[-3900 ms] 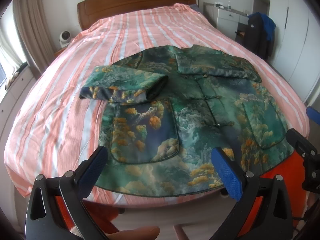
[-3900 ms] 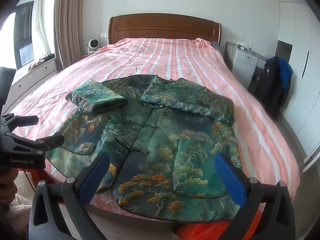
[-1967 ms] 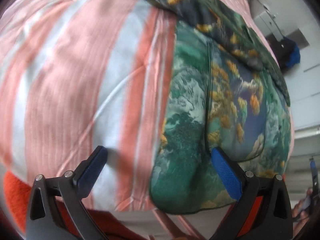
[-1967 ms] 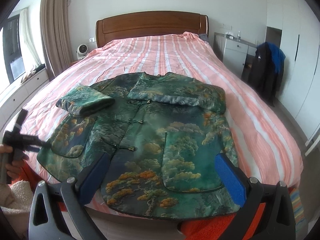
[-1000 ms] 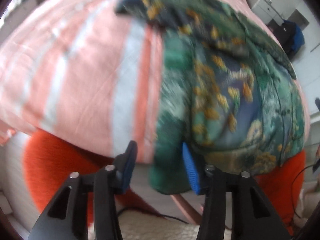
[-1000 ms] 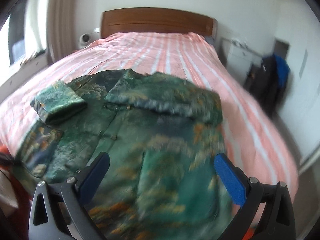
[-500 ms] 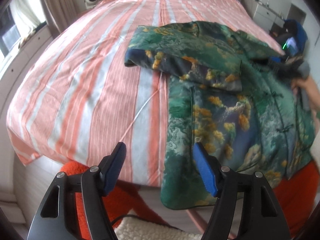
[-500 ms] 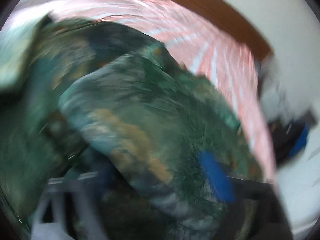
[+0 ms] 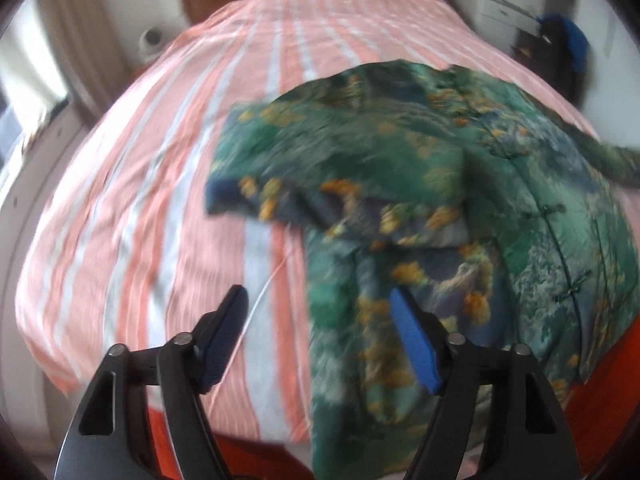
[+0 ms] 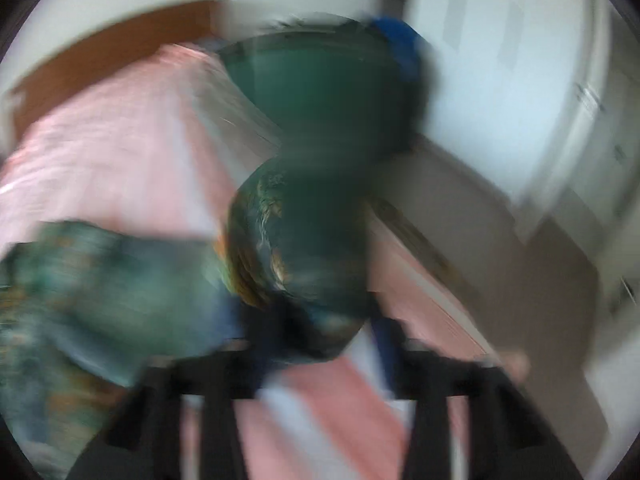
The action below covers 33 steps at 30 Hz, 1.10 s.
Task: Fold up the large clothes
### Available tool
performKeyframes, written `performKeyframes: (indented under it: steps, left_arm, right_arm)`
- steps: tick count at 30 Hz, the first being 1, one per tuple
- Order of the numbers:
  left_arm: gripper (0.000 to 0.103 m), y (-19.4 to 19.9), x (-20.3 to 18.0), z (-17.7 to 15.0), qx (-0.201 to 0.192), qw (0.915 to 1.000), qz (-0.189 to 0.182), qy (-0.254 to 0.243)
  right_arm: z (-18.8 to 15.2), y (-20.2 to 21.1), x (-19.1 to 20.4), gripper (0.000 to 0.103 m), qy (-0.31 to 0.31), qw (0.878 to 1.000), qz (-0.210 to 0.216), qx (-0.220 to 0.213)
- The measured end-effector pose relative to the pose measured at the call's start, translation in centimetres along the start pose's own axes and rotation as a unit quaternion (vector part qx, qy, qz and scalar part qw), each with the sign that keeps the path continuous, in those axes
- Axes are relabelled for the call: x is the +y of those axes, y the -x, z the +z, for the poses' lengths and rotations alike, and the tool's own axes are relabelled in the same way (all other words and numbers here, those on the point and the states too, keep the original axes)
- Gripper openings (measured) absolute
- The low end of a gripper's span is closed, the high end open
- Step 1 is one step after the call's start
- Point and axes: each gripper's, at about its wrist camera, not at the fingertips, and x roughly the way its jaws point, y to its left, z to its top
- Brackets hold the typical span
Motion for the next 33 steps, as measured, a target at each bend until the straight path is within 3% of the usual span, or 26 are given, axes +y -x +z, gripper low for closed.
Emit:
performKeyframes:
  steps: [3, 5, 10, 13, 15, 16, 18, 22, 25, 28, 29, 30, 31, 33]
  left_arm:
    - [0.083, -0.2, -2.3, 1.2, -0.020, 0.9978, 0.015, -0.061]
    - [0.087, -0.7, -4.3, 2.1, -0.043, 0.9925, 0.027, -0.111]
    - [0.101, -3.9, -8.9, 3.9, -0.077, 0.9716, 0.038, -0.220]
    - [0.099, -8.4, -10.7, 5.0, -0.035, 0.9677, 0.044, -0.246]
    - [0.060, -10.5, -10.3, 5.7, -0.018, 0.9728, 0.052, -0.225]
    - [0.016, -10.9, -9.4, 6.2, -0.004, 0.9802, 0.037, -0.194]
    - [0.012, -9.2, -5.6, 7.8, -0.006, 0.9950, -0.017, -0.099]
    - [0.013, -4.1, 5.0, 9.6, -0.055, 0.9975, -0.002, 0.043]
    - [0.013, -1.9, 16.6, 8.8, -0.062, 0.9797, 0.038, 0.187]
    - [0.017, -1.9, 27.1, 5.7, -0.048, 0.9399, 0.160, 0.298]
    - [0.031, -2.6, 30.4, 4.2, -0.029, 0.9239, 0.190, 0.331]
    - [0.036, -3.2, 32.6, 2.9, -0.009, 0.9115, 0.208, 0.355]
    - [0.036, -3.9, 34.8, 1.1, 0.024, 0.8936, 0.234, 0.382]
    - [0.037, -4.3, 36.3, -1.2, 0.050, 0.8808, 0.240, 0.405]
  right_arm:
    - [-4.8, -2.3, -5.4, 0.061, -0.080, 0.995, 0.016, 0.065]
    - [-7.7, -1.0, -6.5, 0.061, -0.104, 0.992, 0.033, 0.060]
    - [-11.8, 5.5, -2.0, 0.066, -0.074, 0.990, 0.118, 0.009]
    - [-14.1, 9.3, 3.1, 0.067, -0.036, 0.984, 0.175, -0.013]
    - [-16.4, 11.5, 5.8, 0.067, -0.015, 0.977, 0.213, -0.022]
    - [-17.4, 12.8, 7.6, 0.067, -0.006, 0.972, 0.235, -0.027]
    - [-18.4, 13.9, 9.8, 0.067, 0.005, 0.966, 0.257, -0.036]
    - [-20.4, 17.8, 13.0, 0.067, 0.053, 0.955, 0.278, -0.083]
    - [-21.1, 19.5, 13.9, 0.067, 0.083, 0.950, 0.281, -0.107]
    - [-21.4, 19.8, 14.7, 0.067, 0.090, 0.947, 0.285, -0.117]
    - [-21.2, 19.5, 14.7, 0.067, 0.086, 0.947, 0.286, -0.114]
    - [-21.0, 19.1, 14.7, 0.067, 0.081, 0.948, 0.288, -0.109]
    - [-21.1, 18.8, 14.9, 0.067, 0.073, 0.949, 0.290, -0.102]
    - [-20.8, 18.2, 14.5, 0.067, 0.067, 0.950, 0.291, -0.093]
